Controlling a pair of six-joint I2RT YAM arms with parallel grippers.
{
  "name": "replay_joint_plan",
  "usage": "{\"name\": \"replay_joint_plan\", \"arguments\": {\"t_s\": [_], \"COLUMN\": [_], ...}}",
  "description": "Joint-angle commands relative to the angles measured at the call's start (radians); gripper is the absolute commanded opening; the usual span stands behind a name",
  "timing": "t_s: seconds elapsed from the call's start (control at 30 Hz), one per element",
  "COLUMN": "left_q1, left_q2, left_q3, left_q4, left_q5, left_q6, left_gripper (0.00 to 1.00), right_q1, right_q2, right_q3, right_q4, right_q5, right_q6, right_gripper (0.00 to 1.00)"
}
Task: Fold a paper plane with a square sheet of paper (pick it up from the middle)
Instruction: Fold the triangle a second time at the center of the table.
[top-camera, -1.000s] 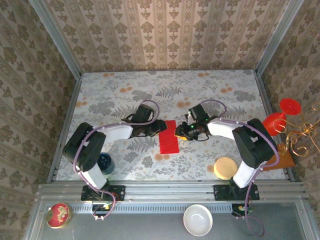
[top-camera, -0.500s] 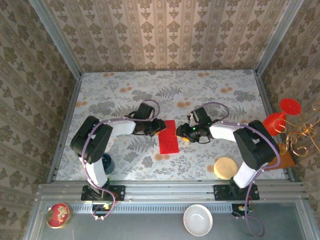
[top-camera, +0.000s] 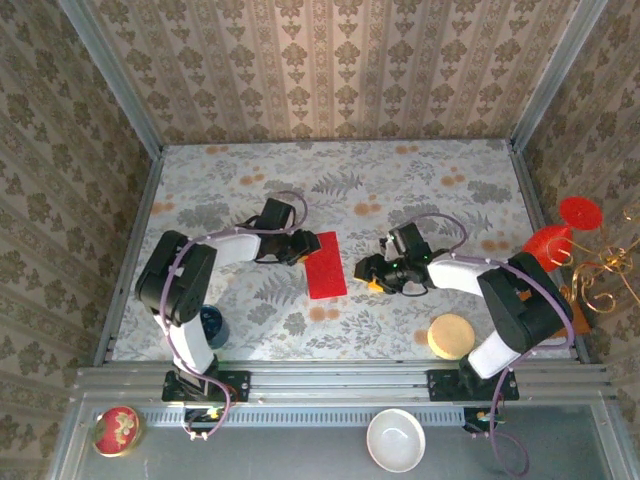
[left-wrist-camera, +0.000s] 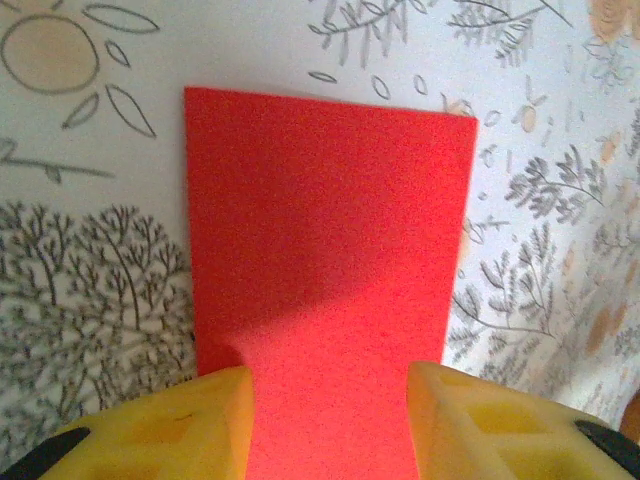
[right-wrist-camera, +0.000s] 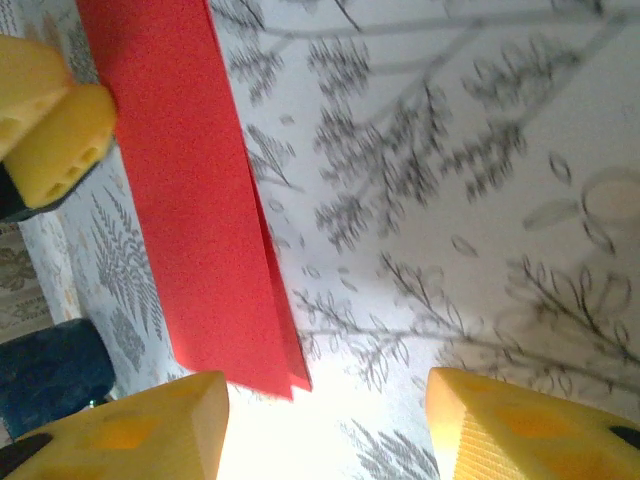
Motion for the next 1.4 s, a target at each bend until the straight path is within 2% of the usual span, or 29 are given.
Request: {"name": "replay_joint_plan", "arguments": {"t_s": [0.0, 0.17, 0.37, 0.7, 1.37], "left_q1": [-0.018, -0.032, -0.031, -0.018, -0.022], "left_q2": [-0.098, -0.109, -0.038, -0.009, -0.016], "left_q3": [-0.051, -0.111, -0.072, -0.175, -0.165], "left_q4": [-0.012, 0.073, 0.057, 0.125, 0.095], "left_q5": [0.011, 0.054, 0.051, 0.053, 0.049], "left_q6": [-0.009, -0.059, -0.06, -0.146, -0.128], "left_gripper": [0.45, 0.45, 0.44, 0.44, 0.44], "right_q1": [0.01, 0.042, 0.074, 0.107, 0.11], "right_q2": [-0.047, -0.062, -0.009, 0.049, 0.121], "right_q3": [-0.022, -0.026, -0.005, -0.007, 0.037], "right_q4": [0.006, -0.014, 0.015, 0.111, 0.213], "right_q5": [-0.045, -0.052, -0.063, -0.102, -0.078], "right_q6": [0.047, 0.059, 0.091, 0.146, 0.168], "right_gripper": [0.54, 0.48, 0.41, 0.39, 0.32]}}
